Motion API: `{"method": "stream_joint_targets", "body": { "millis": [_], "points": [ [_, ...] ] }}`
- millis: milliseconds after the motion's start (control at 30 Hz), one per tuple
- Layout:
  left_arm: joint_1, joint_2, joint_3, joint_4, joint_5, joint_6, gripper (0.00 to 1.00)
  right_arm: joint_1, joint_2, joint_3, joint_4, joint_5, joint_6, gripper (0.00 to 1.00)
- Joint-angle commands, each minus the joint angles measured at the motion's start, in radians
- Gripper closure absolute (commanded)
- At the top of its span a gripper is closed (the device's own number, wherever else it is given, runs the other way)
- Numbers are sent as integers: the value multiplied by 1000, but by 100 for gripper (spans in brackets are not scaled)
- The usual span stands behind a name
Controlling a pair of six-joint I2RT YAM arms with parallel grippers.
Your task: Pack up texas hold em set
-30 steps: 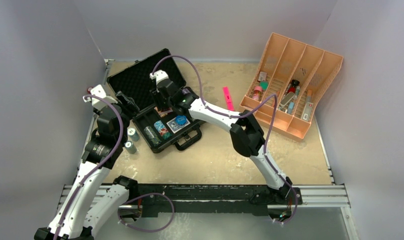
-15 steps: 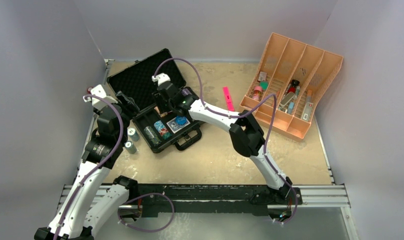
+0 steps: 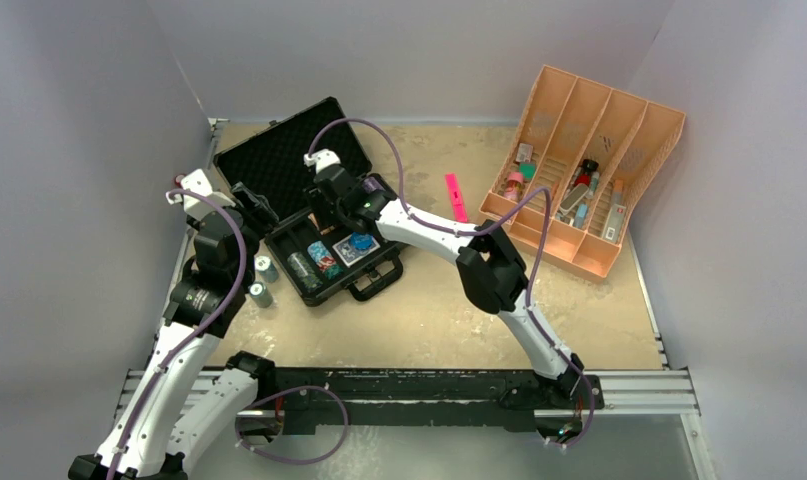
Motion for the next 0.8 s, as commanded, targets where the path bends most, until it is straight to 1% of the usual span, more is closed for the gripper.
{"method": "stream_joint_targets", "body": {
  "millis": [0, 100, 300, 467, 567, 667, 767],
  "points": [
    [8, -3, 0, 46, -7, -7, 41, 5, 17, 8, -13, -12, 15, 41],
    [9, -3, 0, 46, -7, -7, 41, 5, 20, 11, -14, -11, 14, 39],
    [8, -1, -1, 46, -8, -6, 40, 5, 10, 45, -33, 8, 14, 29],
    [7, 15, -3, 46, -22, -7, 40, 5, -51, 59, -29, 3, 5, 23],
    [8, 45, 5, 37, -23, -14, 39, 6, -107, 36, -24, -18, 11, 21],
    [8, 88, 44, -29, -18, -28, 37, 2, -179, -21, -20, -1, 31, 20],
    [8, 130, 84, -137, -24, -45, 35, -2, -264, -97, -20, 11, 59, 20]
  ]
}}
